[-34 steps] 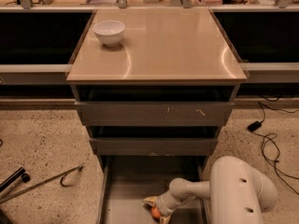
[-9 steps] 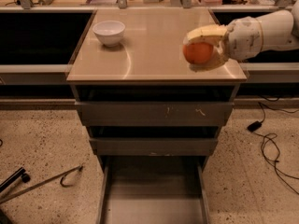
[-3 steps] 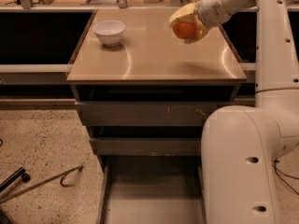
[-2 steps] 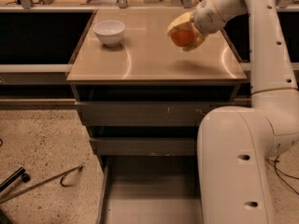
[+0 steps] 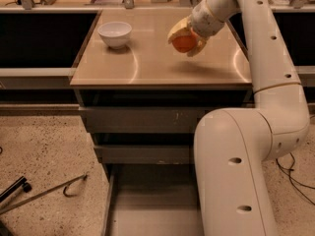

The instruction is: Pick orange from bottom drawer and place on counter

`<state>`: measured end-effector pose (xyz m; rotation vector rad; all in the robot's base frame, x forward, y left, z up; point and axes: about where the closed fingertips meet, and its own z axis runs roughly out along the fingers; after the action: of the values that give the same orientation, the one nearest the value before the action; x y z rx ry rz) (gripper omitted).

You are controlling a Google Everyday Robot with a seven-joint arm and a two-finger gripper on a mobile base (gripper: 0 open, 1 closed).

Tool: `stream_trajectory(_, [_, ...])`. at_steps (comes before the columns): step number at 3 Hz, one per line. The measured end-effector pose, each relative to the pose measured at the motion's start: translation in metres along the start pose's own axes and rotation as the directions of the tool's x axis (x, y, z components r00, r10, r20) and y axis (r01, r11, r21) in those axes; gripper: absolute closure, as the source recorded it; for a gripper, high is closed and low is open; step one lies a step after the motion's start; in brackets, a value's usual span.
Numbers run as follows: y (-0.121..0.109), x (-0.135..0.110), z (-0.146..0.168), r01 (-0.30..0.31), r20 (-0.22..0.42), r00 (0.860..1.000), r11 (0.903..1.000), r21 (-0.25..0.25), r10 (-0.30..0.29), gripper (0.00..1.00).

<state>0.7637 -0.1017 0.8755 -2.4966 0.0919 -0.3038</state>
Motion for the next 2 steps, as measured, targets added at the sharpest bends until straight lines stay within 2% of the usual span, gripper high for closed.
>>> stream_trajectory(1, [0.005,-0.001,0.006,-0.006,0.009,1.000,0.9987,-0.051,0.007,1.00])
stream_trajectory(2, [0.018,-0.010,0.011,-0.085,0.055,0.995,0.9962,0.018,0.084,1.00])
